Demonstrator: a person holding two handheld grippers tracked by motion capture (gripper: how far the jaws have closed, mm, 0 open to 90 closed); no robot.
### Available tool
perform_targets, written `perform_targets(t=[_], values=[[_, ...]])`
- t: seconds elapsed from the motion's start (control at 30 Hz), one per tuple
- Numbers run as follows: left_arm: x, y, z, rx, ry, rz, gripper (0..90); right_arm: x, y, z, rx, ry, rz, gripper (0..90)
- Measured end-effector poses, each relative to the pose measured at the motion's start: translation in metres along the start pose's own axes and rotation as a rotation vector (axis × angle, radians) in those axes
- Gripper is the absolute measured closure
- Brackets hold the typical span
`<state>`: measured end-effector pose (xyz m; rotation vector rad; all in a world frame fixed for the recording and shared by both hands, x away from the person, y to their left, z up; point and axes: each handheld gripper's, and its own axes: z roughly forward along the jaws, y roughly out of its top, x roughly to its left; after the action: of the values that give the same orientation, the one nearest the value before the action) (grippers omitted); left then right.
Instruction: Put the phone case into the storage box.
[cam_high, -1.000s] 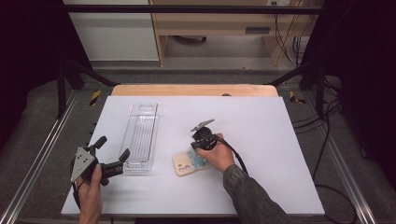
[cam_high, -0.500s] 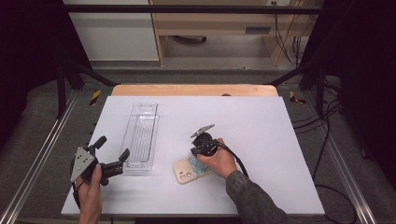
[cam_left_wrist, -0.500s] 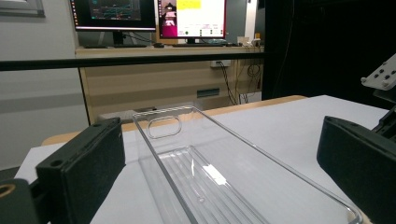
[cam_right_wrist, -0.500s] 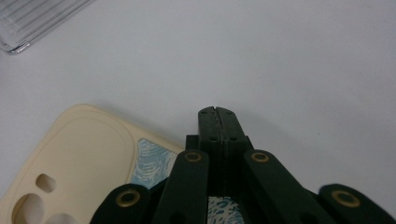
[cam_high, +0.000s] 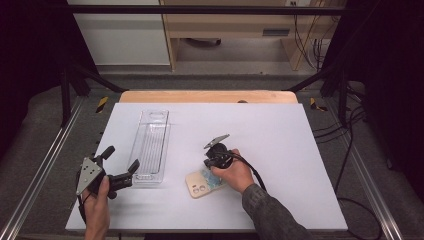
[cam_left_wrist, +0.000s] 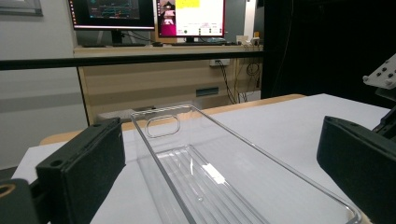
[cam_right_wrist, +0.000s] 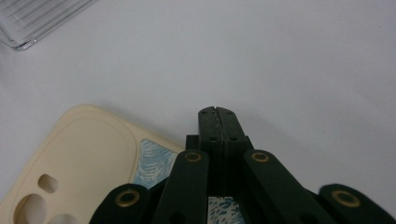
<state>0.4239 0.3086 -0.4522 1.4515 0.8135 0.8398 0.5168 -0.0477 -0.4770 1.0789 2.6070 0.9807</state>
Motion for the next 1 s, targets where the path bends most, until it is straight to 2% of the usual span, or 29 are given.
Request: perform_targets(t=[0.23,0.33,0.5,0.6,0.7,0.87,1.0], values=[[0.0,0.0,0.0,-0.003,0.0,-0.001,0.9,0.0,-0.002,-0.002,-0.013,0.002,0.007,90.0],[0.0,0.001,-0.001,-0.007,0.001,-0.004,0.9,-0.001,-0.003,-0.009,-0.078,0.005,0.018,89.8],[-0.001,0.003,-0.003,-0.012,0.001,-0.003,0.9,-0.004,-0.008,-0.029,-0.209,-0.025,0.013,85.8],[-0.002,0.003,-0.005,-0.012,0.003,-0.006,0.8,-0.005,-0.014,-0.044,-0.289,-0.052,0.005,75.9],[-0.003,0.004,-0.006,-0.01,0.003,-0.005,0.9,-0.004,-0.022,-0.059,-0.355,-0.094,-0.005,61.6],[-0.005,0.005,-0.007,-0.007,-0.002,-0.003,0.8,-0.007,-0.038,-0.082,-0.436,-0.125,0.012,39.3],[-0.008,0.006,-0.008,-0.001,-0.012,-0.003,0.8,-0.01,-0.051,-0.097,-0.485,-0.154,0.018,26.9]])
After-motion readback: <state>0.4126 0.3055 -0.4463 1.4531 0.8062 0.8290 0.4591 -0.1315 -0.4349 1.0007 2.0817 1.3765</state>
